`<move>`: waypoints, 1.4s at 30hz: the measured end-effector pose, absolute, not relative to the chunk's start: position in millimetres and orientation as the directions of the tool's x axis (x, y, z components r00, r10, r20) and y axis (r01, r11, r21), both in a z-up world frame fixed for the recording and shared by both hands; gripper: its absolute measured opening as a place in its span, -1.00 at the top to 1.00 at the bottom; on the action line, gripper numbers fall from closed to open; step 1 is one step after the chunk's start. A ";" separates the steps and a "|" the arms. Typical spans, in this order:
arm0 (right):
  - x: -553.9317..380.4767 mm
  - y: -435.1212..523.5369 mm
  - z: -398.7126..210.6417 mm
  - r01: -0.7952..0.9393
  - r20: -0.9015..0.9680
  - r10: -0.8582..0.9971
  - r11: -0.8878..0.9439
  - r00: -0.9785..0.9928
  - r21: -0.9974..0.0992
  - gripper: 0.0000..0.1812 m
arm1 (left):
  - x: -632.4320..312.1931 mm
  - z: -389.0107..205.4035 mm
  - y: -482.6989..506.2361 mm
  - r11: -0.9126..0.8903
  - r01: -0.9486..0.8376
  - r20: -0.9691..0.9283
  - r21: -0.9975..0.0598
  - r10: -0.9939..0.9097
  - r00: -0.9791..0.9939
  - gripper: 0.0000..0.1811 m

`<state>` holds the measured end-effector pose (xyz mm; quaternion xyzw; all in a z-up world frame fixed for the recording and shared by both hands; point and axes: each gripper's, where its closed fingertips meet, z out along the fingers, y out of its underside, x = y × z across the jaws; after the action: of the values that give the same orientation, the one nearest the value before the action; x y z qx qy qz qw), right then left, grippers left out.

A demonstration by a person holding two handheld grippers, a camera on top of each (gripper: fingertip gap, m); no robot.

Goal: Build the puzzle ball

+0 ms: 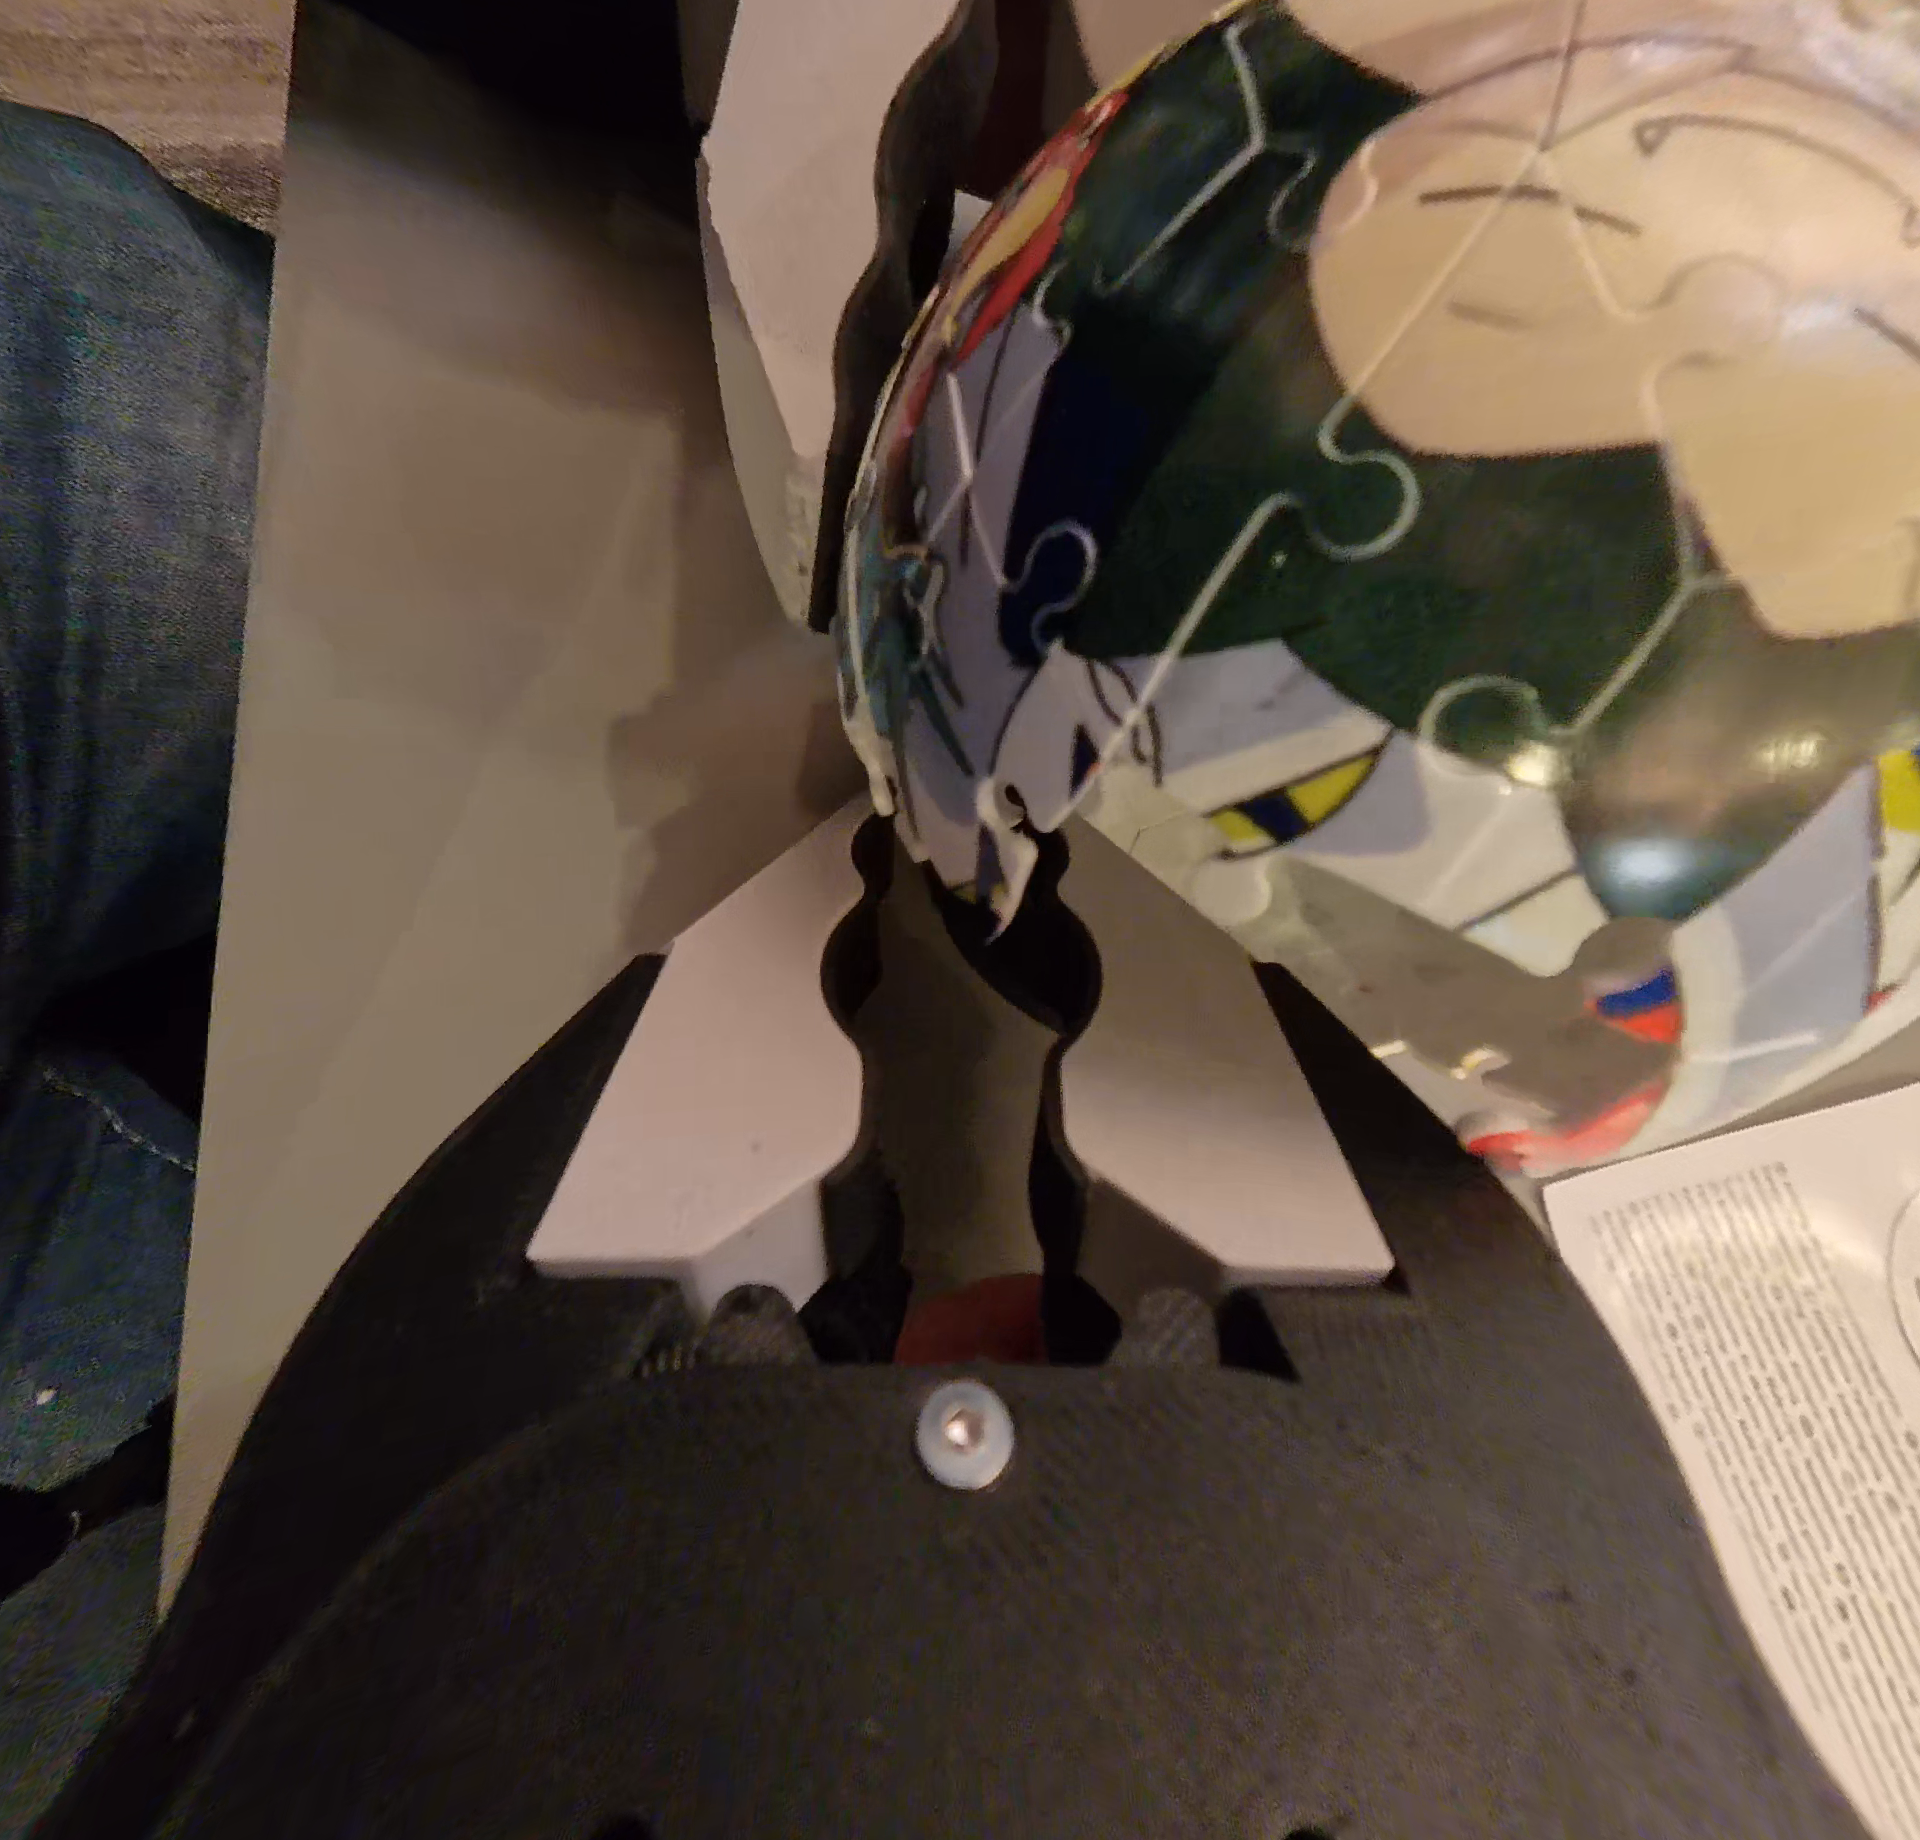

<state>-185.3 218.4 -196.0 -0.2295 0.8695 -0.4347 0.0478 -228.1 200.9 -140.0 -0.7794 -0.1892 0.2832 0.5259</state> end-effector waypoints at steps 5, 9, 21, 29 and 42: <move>-190.2 217.1 -199.0 -0.380 0.141 -0.442 0.516 -0.886 -0.768 0.74 | -228.9 -140.5 199.8 -0.375 0.005 -0.236 -0.927 0.594 0.769 -0.42; -193.6 216.1 -199.6 -0.398 0.166 -0.438 0.515 -0.883 -0.759 0.73 | -228.9 -140.8 199.6 -0.377 0.008 -0.235 -0.926 0.594 0.770 -0.42; -197.3 216.5 -198.6 -0.447 0.221 -0.456 0.480 -0.862 -0.754 0.54 | -229.4 -141.9 198.1 -0.383 0.010 -0.237 -0.924 0.594 0.769 -0.42; -182.7 215.1 -205.0 -0.484 0.254 -0.465 0.483 -0.848 -0.729 0.43 | -229.3 -142.1 198.4 -0.386 0.005 -0.244 -0.922 0.591 0.769 -0.42; -160.7 206.4 -208.6 -0.459 0.213 -0.468 0.510 -0.858 -0.728 0.45 | -229.6 -142.2 198.2 -0.386 0.004 -0.244 -0.922 0.592 0.768 -0.42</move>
<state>-160.7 206.4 -208.6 -0.2665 0.8688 -0.4172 0.0055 -229.6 198.2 -142.2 -0.7832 -0.1904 0.2825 0.5202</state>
